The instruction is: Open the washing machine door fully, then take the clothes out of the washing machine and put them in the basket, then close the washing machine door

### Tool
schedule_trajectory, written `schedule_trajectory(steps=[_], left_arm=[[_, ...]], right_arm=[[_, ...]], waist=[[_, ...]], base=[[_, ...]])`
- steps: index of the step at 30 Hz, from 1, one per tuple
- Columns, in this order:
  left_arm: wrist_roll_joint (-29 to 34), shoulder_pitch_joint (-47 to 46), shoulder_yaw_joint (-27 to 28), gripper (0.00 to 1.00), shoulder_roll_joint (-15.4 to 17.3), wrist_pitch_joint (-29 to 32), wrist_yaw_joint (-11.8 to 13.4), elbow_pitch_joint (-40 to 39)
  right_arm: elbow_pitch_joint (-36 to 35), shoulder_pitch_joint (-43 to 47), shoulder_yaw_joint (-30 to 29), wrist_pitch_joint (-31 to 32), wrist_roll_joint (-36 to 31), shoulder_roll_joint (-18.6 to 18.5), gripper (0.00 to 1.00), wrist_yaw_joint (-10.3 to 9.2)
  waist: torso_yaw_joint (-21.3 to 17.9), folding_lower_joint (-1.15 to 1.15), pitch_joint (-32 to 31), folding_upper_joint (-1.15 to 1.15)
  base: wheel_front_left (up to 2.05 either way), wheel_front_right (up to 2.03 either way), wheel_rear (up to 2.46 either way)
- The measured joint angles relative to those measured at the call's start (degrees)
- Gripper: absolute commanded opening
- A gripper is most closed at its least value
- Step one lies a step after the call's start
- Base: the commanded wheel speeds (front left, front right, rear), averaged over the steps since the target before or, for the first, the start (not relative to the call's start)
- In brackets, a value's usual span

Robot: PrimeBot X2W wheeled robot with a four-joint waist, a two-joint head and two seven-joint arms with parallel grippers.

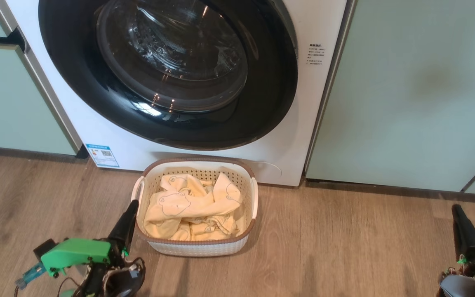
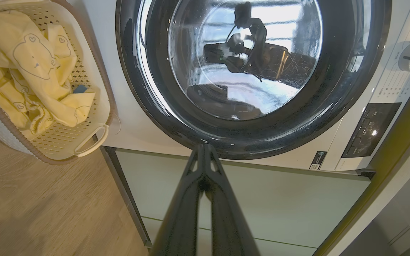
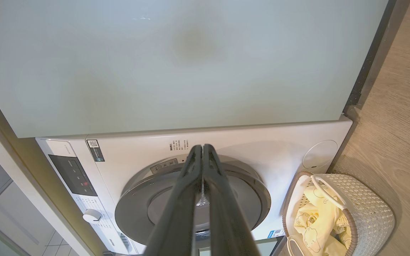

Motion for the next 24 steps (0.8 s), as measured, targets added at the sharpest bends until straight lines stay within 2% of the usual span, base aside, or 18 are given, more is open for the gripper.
schedule_trajectory(steps=[24], left_arm=[[0.01,-0.01,0.00,0.00,-0.01,0.00,0.00,0.00]], right_arm=[[0.00,0.00,-0.27,0.49,-0.08,0.14,0.00,0.00]], waist=[[0.00,0.00,0.00,0.00]], base=[[0.00,0.00,0.00]])
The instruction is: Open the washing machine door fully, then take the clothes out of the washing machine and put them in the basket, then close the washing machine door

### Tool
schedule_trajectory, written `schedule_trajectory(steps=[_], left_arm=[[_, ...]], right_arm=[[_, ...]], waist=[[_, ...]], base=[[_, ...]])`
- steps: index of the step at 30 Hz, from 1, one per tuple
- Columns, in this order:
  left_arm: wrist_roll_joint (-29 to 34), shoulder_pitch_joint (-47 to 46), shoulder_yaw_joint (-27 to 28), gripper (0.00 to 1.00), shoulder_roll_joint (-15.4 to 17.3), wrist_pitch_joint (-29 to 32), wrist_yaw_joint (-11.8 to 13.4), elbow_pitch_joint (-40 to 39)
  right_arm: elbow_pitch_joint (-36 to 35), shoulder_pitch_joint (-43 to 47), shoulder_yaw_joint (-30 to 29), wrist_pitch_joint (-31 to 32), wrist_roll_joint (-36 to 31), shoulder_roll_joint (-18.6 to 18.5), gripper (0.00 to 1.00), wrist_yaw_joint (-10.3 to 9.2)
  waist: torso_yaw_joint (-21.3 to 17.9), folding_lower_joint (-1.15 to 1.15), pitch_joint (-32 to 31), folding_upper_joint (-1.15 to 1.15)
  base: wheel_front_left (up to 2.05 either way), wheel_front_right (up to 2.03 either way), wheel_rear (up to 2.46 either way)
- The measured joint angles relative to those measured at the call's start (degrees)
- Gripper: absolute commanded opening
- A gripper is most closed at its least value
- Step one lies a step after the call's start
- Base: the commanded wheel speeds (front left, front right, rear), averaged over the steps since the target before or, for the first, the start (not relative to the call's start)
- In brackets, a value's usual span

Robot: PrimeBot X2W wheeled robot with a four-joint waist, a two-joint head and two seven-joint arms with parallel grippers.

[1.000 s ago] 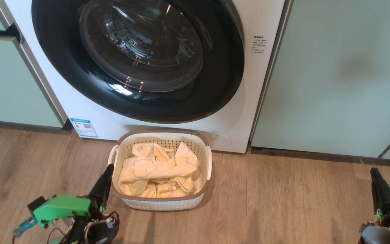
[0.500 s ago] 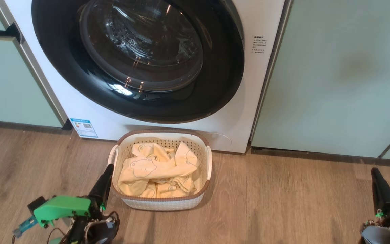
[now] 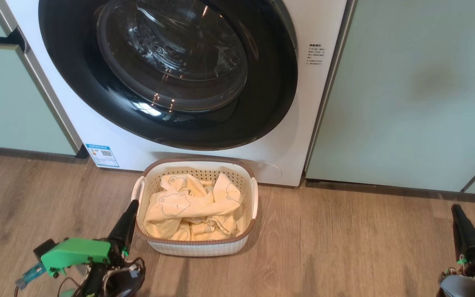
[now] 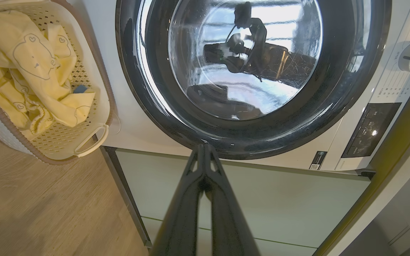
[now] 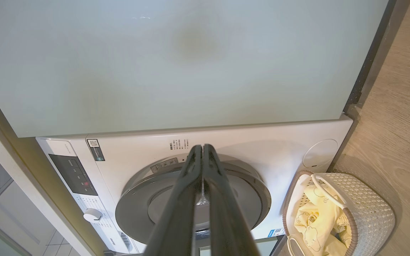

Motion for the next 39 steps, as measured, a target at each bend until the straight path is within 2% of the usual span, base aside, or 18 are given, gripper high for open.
schedule_trajectory(steps=[39], left_arm=[[0.00,0.00,0.00,0.00,0.00,0.00,0.00,0.00]], right_arm=[[0.00,0.00,-0.22,0.19,-0.43,0.18,0.00,0.00]], waist=[[0.00,0.00,0.00,0.00]], base=[[0.00,0.00,0.00]])
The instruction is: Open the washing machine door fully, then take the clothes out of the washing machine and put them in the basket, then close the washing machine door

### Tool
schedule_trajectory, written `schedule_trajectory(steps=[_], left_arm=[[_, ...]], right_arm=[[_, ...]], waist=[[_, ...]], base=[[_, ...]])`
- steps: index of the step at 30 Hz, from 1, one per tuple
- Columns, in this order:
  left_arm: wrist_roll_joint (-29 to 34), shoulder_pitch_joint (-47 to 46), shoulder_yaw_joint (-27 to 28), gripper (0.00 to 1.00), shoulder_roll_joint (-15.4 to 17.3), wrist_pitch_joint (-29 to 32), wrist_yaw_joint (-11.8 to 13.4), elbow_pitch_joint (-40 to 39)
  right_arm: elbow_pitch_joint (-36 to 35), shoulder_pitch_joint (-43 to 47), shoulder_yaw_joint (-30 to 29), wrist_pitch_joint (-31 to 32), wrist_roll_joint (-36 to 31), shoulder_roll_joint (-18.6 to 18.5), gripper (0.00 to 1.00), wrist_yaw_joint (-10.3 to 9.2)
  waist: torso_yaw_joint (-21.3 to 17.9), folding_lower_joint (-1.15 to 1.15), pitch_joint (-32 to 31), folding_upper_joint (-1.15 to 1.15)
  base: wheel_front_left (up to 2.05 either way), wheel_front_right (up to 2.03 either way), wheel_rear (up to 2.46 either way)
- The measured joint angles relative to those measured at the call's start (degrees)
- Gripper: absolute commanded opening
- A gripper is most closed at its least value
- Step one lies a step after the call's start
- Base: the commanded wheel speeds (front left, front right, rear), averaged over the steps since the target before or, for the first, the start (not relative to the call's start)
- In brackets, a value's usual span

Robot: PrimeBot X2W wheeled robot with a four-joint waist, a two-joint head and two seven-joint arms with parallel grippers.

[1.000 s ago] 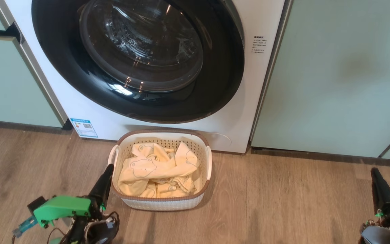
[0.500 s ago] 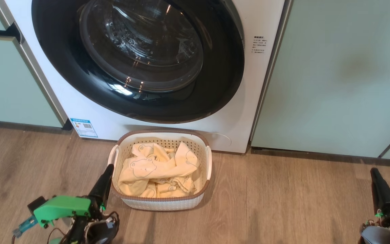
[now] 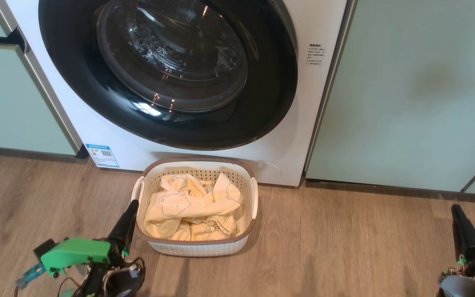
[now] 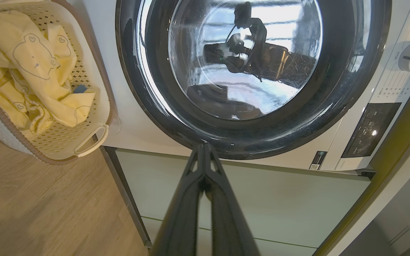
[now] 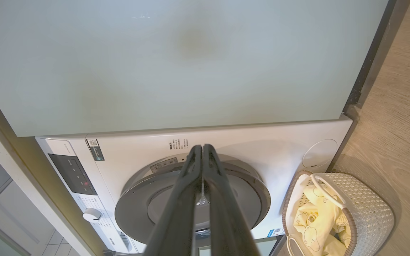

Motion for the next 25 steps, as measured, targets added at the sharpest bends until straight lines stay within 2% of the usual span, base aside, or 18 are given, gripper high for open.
schedule_trajectory(steps=[25], left_arm=[[0.00,0.00,0.00,0.00,0.00,0.00,0.00,0.00]], right_arm=[[0.00,0.00,-0.10,0.10,0.00,0.05,0.00,0.00]], waist=[[0.00,0.00,0.00,0.00]], base=[[0.00,0.00,0.00]])
